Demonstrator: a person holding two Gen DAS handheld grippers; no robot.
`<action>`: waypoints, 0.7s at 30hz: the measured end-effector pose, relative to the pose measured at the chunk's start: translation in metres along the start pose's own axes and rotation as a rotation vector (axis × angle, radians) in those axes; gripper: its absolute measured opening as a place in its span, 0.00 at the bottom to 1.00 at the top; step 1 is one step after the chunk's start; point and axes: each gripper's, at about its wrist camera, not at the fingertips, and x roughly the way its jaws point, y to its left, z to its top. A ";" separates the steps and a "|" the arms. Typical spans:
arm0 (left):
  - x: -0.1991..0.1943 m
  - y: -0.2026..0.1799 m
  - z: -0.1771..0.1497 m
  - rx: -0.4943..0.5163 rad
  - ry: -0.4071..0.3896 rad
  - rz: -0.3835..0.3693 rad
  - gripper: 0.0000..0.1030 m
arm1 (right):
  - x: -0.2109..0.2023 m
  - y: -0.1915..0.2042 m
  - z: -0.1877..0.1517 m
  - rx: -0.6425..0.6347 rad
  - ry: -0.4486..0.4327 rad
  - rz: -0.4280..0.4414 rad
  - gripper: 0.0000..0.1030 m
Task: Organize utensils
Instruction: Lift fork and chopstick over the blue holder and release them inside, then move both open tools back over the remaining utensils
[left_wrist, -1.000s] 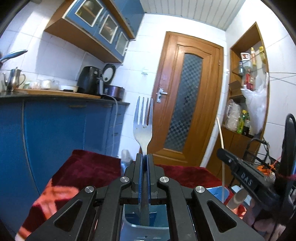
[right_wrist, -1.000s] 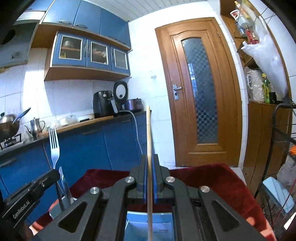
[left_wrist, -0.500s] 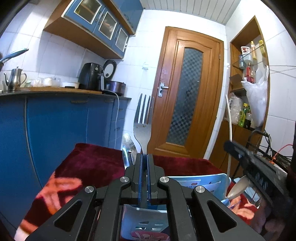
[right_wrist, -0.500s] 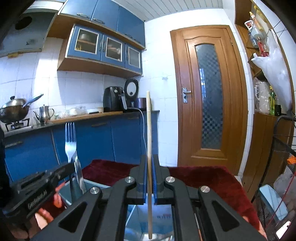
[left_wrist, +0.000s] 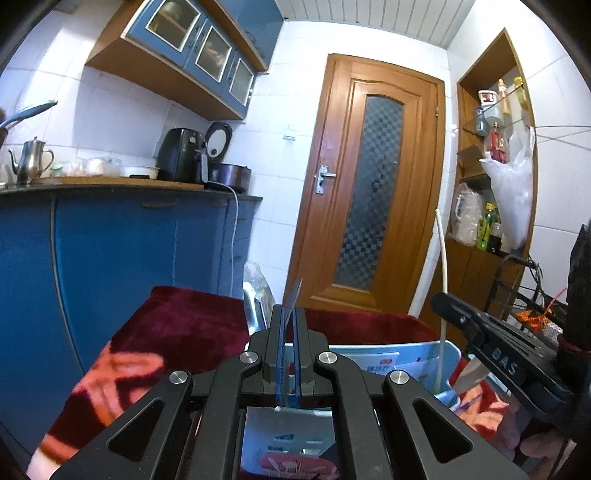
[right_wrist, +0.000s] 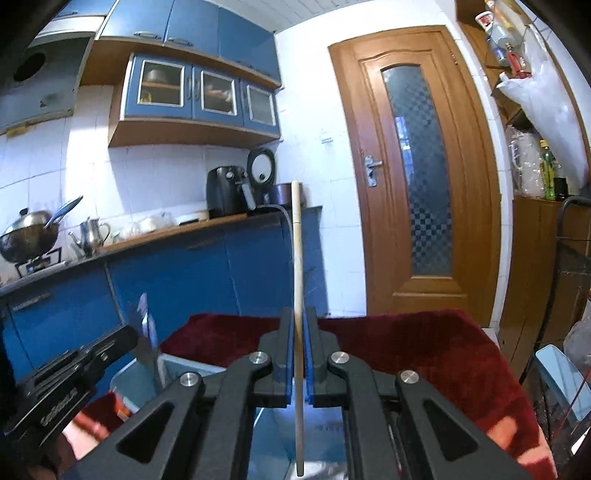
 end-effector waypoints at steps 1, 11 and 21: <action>-0.001 0.000 0.000 0.002 0.003 -0.008 0.04 | -0.001 0.001 -0.002 -0.010 0.010 0.003 0.06; -0.015 -0.001 0.008 -0.008 0.100 -0.029 0.15 | -0.020 0.000 -0.015 0.013 0.085 0.028 0.32; -0.054 0.013 0.014 -0.056 0.183 -0.033 0.25 | -0.067 0.001 -0.004 0.042 0.056 0.009 0.34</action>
